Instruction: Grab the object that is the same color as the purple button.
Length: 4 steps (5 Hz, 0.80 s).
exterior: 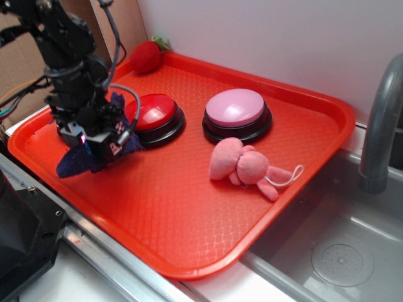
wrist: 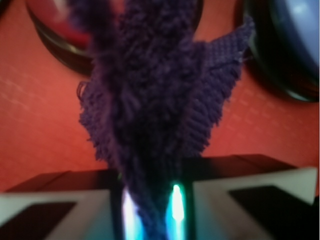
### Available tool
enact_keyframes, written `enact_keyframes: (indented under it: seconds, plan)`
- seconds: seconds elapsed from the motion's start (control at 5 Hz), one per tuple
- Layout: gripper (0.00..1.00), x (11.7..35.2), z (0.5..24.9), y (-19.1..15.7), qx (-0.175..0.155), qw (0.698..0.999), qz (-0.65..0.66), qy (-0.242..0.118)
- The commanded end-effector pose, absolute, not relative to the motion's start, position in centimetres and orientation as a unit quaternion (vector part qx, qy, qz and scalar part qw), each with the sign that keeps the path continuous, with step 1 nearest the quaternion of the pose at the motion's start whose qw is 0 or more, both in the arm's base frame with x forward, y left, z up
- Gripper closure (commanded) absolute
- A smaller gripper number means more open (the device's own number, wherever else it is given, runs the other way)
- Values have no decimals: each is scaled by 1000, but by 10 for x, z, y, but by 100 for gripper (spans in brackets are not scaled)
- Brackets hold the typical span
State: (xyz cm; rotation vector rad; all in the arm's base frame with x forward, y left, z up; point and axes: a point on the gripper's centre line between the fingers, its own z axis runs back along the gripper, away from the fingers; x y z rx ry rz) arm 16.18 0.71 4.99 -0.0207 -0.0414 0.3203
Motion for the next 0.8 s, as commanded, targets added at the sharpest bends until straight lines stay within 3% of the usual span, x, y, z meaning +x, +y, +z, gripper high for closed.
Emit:
enact_keyframes:
  seconds: [0.0, 0.2, 0.4, 0.6]
  plan:
    - [100, 180, 128, -26, -11, 986, 146, -76]
    - [100, 178, 149, -39, -20, 990, 119, -76]
    - [100, 175, 161, -47, -9, 995, 58, -75]
    - [100, 174, 153, -45, 3, 997, 45, -63]
